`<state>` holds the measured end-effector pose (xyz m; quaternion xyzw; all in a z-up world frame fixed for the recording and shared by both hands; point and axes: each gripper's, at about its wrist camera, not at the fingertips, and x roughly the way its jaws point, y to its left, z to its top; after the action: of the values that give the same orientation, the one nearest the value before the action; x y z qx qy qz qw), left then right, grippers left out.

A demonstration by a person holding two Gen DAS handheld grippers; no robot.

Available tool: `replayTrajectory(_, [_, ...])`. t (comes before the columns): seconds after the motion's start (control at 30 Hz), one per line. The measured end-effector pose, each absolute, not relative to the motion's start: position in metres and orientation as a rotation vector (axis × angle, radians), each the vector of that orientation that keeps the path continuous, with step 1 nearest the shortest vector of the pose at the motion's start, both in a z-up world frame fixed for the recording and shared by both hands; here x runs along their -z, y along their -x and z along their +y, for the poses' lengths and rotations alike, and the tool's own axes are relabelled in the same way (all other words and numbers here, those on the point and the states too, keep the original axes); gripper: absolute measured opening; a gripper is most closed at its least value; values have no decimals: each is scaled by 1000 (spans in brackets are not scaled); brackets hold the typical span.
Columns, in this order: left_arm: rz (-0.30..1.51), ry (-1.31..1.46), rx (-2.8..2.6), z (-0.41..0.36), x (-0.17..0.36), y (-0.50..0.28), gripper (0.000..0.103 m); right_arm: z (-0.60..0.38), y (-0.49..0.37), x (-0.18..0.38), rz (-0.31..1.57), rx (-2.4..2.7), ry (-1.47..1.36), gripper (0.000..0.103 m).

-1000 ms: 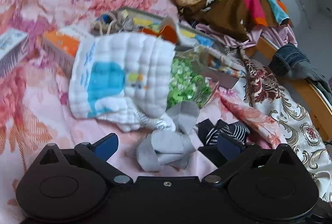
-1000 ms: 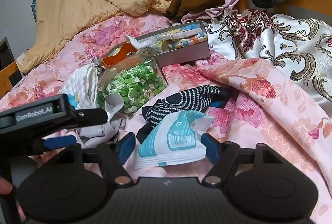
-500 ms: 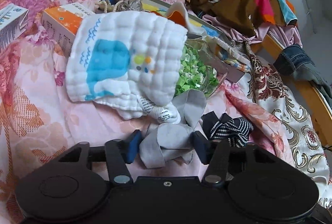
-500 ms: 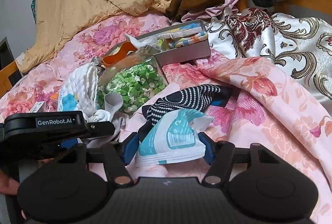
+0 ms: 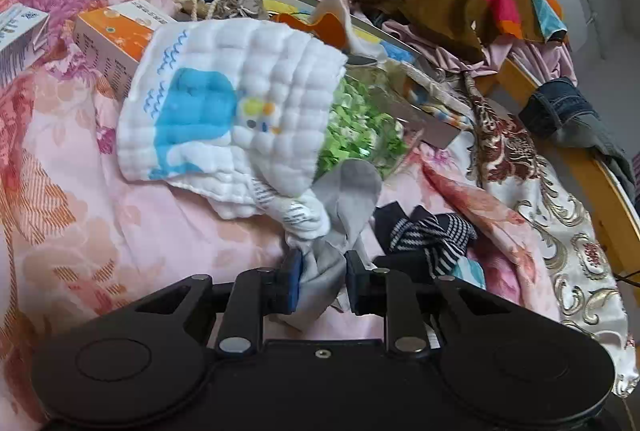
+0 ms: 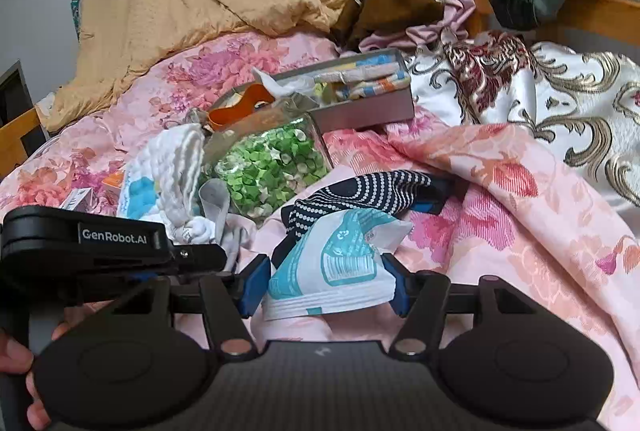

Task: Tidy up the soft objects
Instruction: 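Grasp the grey cloth with the left tool while the right tool grasps the blue-white packet, then carry the grey cloth with the left tool and the packet with the right tool over the tray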

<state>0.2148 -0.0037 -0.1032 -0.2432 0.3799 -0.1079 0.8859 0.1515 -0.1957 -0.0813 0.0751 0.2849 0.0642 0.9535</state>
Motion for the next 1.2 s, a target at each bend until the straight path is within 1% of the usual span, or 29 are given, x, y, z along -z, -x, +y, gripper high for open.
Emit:
replayTrajectory(0.27, [818, 600, 233, -2, 98, -204, 22, -193, -142, 76, 527, -146, -126, 63])
replayTrajectory(0.4, [809, 590, 270, -7, 92, -197, 22, -192, -138, 74, 532, -169, -129, 64])
replayTrajectory(0.67, [741, 581, 297, -7, 71, -186, 22, -189, -125, 66, 535, -184, -102, 64])
replayTrajectory(1.2, [618, 483, 292, -6, 44, -173, 22, -168, -105, 37, 416, -216, 53, 64])
